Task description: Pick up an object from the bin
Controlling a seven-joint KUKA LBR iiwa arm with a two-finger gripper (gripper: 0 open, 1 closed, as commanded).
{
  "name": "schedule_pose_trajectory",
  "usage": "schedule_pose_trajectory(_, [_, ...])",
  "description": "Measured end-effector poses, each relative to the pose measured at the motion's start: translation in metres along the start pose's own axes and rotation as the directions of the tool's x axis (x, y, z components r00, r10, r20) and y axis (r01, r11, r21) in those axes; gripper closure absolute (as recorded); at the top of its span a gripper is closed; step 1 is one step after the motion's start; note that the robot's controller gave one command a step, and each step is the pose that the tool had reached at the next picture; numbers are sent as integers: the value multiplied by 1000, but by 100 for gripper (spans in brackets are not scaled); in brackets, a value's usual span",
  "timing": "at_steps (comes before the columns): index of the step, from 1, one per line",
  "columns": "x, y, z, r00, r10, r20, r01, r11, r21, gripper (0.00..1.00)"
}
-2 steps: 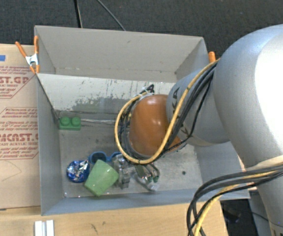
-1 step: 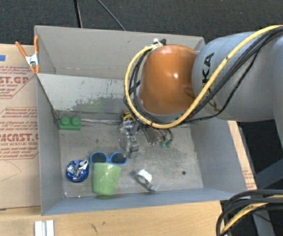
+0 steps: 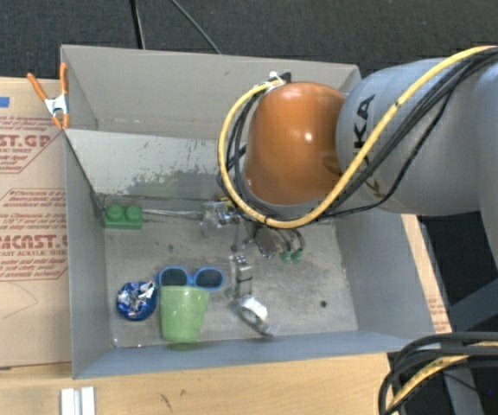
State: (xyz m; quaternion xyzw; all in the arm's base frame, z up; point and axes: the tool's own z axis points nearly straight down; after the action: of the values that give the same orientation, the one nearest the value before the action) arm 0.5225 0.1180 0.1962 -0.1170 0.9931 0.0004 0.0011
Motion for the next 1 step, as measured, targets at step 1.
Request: schedule_pose_trajectory(1, [-23, 6, 124, 996, -84, -7, 84, 996, 0, 0])
